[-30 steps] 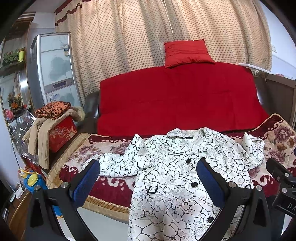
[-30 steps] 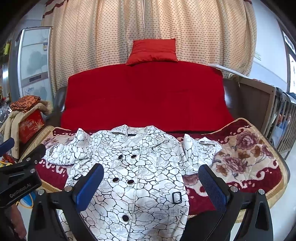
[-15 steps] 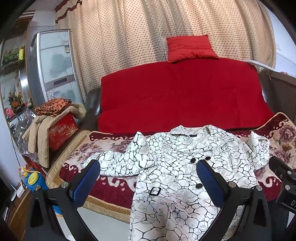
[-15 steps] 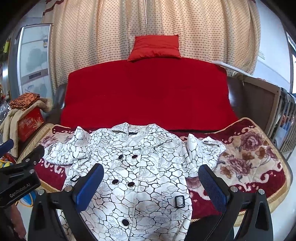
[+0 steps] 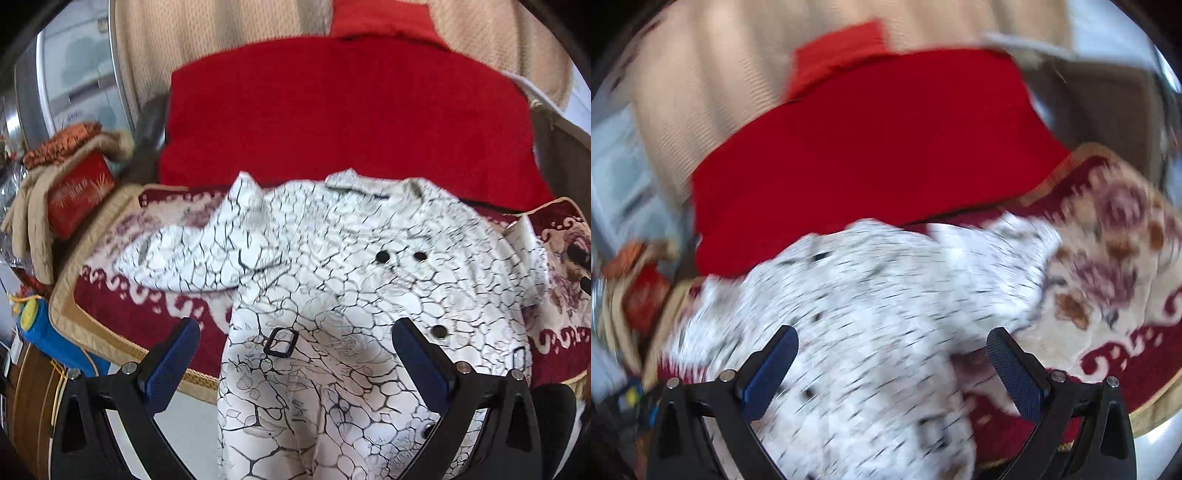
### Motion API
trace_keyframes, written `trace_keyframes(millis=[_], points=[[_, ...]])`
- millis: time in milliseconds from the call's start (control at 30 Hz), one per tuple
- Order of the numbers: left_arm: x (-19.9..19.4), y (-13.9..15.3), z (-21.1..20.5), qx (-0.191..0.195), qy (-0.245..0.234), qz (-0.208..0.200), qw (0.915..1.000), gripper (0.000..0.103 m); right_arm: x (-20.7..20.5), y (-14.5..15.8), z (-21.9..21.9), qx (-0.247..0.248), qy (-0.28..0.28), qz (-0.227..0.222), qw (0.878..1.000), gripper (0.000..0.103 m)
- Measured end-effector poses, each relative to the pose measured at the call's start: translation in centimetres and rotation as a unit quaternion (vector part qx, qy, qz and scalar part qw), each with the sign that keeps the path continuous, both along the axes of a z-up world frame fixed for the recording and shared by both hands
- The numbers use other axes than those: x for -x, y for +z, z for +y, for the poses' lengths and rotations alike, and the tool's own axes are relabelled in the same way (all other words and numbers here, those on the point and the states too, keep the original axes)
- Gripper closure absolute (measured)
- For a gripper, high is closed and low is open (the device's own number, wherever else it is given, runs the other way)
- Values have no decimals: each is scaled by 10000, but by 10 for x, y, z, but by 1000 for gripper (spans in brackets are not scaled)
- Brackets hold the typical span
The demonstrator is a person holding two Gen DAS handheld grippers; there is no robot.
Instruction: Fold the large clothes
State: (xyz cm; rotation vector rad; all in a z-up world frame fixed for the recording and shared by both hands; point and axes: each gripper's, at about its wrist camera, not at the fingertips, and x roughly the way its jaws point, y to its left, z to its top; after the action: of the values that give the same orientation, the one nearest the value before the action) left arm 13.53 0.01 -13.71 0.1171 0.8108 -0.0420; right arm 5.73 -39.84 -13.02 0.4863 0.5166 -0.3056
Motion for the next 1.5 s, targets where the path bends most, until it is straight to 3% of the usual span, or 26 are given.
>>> trace_keyframes(millis=[133,267,367,500,600,667,733,800,900,1033,1233,1367,1500], points=[[-22,-22,-5,165,-45,478,9987,0,-12,-40,-97,-1458,-636,-291,9868,0],[-39,-36,-19,261,-148,752,9967,0,-25,-78,-176,-2903,-1180,-710,9470,0],[-47,-39,-33,165,-278,737,9968,0,-46,-94,-211,-3487,-1379,-863,9230,0],[-53,-37,-47,-5,-431,679,9968,0,-68,-112,-231,-3411,-1526,-829,9239,4],[-56,-38,-52,-23,-521,661,9964,0,-82,-117,-235,-3105,-1551,-652,9356,10],[-58,-39,-53,83,-577,689,9959,0,-93,-114,-234,-2793,-1495,-523,9471,23],[-61,-43,-55,207,-605,814,9946,0,-101,-118,-229,-2597,-1396,-230,9553,57],[-62,-48,-56,304,-679,997,9922,0,-101,-119,-227,-2439,-1474,-47,9585,69],[-59,-53,-52,361,-668,1094,9911,0,-92,-102,-219,-2341,-1280,-431,9628,79],[-54,-43,-33,448,-435,940,9936,0,-83,-66,-188,-1999,-776,-1039,9712,80],[-47,-20,8,547,7,567,9969,0,-85,-16,-99,-1619,498,-1747,9699,80],[-40,-7,36,585,321,363,9971,0,-102,1,-27,-1569,1491,-2026,9550,80],[-37,-1,58,606,549,239,9964,0,-121,2,53,-1476,2488,-1958,9370,80]])
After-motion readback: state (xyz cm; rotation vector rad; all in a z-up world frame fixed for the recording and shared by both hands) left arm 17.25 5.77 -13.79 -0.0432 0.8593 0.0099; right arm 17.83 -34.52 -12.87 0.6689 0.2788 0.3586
